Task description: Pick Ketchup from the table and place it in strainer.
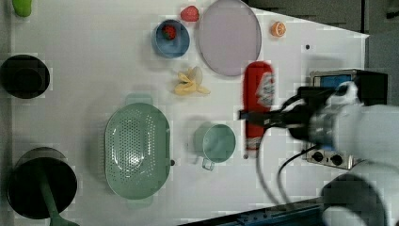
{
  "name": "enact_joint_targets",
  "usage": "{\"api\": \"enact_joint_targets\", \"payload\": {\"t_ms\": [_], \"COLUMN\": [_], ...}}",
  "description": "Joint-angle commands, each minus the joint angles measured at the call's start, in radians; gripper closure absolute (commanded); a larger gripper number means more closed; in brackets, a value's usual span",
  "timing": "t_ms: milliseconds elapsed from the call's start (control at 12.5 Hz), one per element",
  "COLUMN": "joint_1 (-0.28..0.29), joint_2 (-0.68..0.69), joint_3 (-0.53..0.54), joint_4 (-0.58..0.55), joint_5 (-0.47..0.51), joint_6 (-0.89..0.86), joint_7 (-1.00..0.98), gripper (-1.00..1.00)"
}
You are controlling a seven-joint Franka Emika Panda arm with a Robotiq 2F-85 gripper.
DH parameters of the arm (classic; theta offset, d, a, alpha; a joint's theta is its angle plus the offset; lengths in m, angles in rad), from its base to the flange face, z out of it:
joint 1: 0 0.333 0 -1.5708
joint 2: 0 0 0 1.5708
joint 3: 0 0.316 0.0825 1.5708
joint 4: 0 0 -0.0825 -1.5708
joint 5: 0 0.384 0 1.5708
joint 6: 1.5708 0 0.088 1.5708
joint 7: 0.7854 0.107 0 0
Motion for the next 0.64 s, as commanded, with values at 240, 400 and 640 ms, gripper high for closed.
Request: {"api": "enact_joint_targets", "payload": {"t_ms": [240,400,640], "joint_1": [0.045,0.057,0.083], "joint_2": [0.129,0.211,0.336], "joint_3": [0.171,0.210,0.218], "joint_4": [0.015,0.015,0.014], "joint_5": [-0.005,-0.006,-0.026], "joint_6": [0.093,0.197,0.332], "joint_7": [0.378,0.477,0.527], "gripper": [-0.25,-0.25,-0.33]}}
